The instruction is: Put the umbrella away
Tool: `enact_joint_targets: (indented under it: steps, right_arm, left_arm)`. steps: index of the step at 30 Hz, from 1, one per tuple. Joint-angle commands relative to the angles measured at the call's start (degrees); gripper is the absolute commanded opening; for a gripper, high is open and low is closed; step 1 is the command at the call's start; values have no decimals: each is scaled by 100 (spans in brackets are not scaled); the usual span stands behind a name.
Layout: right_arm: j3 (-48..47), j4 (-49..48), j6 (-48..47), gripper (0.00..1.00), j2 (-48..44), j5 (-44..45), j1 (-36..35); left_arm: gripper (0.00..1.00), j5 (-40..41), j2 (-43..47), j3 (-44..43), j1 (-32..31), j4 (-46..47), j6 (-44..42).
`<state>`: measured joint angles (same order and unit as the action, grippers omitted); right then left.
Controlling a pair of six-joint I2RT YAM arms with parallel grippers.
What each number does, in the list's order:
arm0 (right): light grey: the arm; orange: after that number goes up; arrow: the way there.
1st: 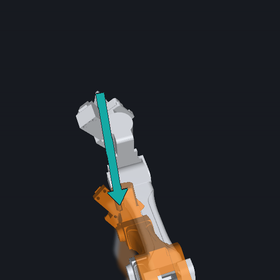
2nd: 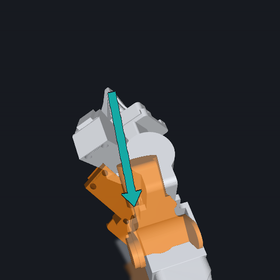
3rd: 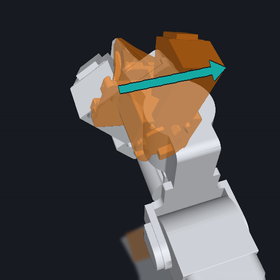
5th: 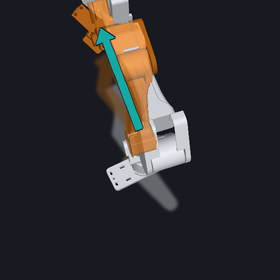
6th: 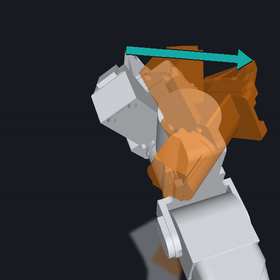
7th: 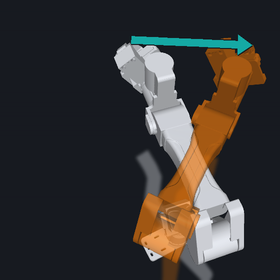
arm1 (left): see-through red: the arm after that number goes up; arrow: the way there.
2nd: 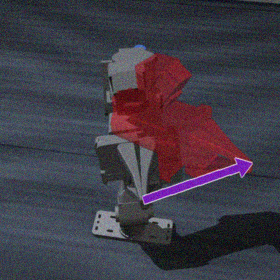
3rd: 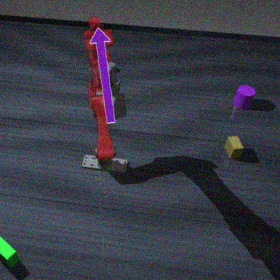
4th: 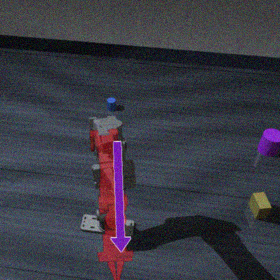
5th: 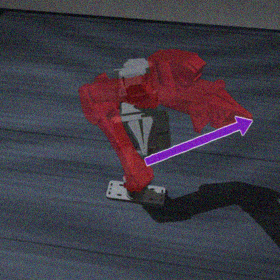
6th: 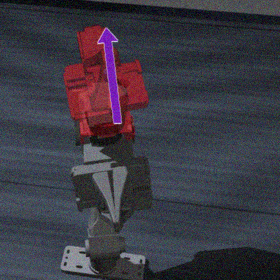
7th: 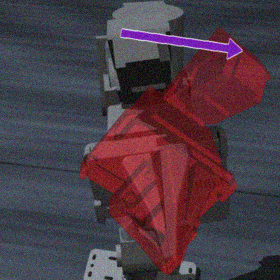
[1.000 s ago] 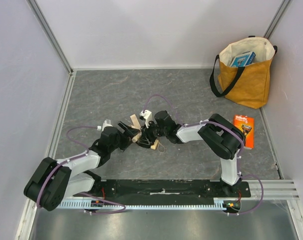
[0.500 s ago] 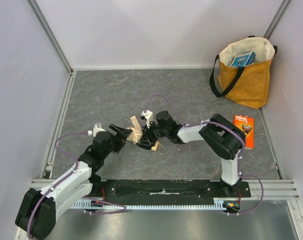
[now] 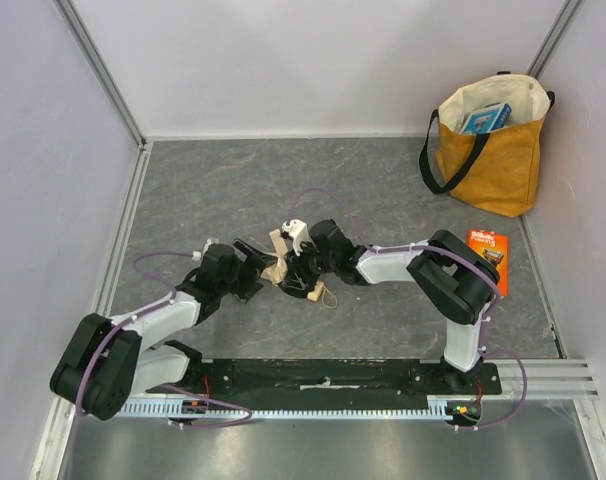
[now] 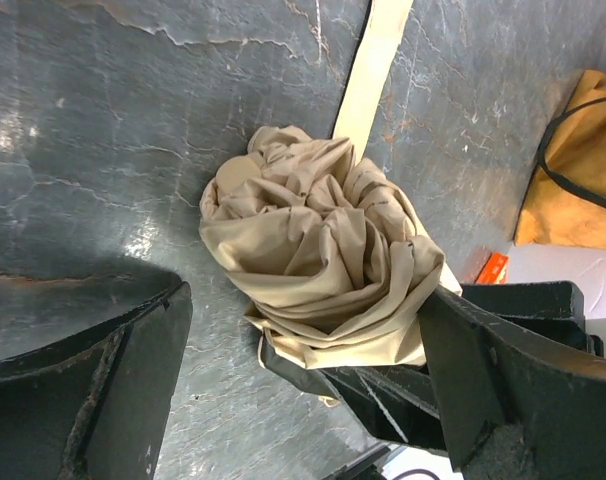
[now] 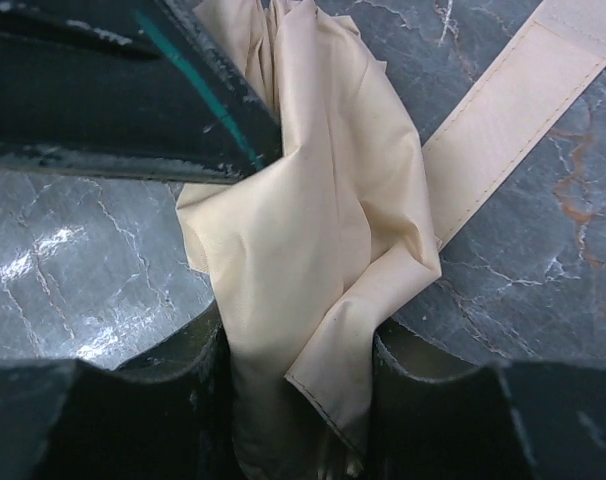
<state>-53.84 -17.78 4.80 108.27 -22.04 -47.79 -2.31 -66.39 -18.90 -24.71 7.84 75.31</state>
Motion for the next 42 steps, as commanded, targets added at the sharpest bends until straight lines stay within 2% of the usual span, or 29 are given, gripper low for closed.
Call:
enact_joint_targets:
  steps: [1, 5, 8, 14, 17, 20, 27, 34, 39, 42]
  right_arm:
    - [-179, 873, -269, 0, 54, 455, -37]
    - [-197, 899, -313, 0, 72, 490, -37]
    - [-249, 969, -392, 0, 80, 552, -37]
    - [-416, 1215, -427, 0, 63, 648, -37]
    - [-513, 1321, -612, 0, 45, 754, -37]
    - [-566, 1365, -620, 0, 28, 789, -37]
    - [-566, 1128, -506, 0, -148, 851, -46]
    - [-382, 663, -199, 0, -508, 517, -81]
    - [-311, 171, 240, 0, -561, 236, -81]
    - [-214, -225, 583, 0, -579, 148, -73]
  left_arm:
    - [98, -341, 195, 166, 10, 604, -157]
    - [98, 159, 1380, 649, 1, 474, -174]
    - [98, 424, 1787, 476, 10, 44, -341]
    - [98, -217, 147, -1115, 28, -1336, -745]
    - [98, -455, -373, -1344, 10, -1355, -886]
    - [98, -350, -541, -1292, 1, -1372, -816]
    - [98, -323, -1173, -1257, -78, -1258, -518]
    - [98, -157, -1719, -1038, -87, -398, -157]
    - [89, -60, -1588, -450, -104, 392, 106]
    - [87, -51, -1535, -246, -104, 728, 142]
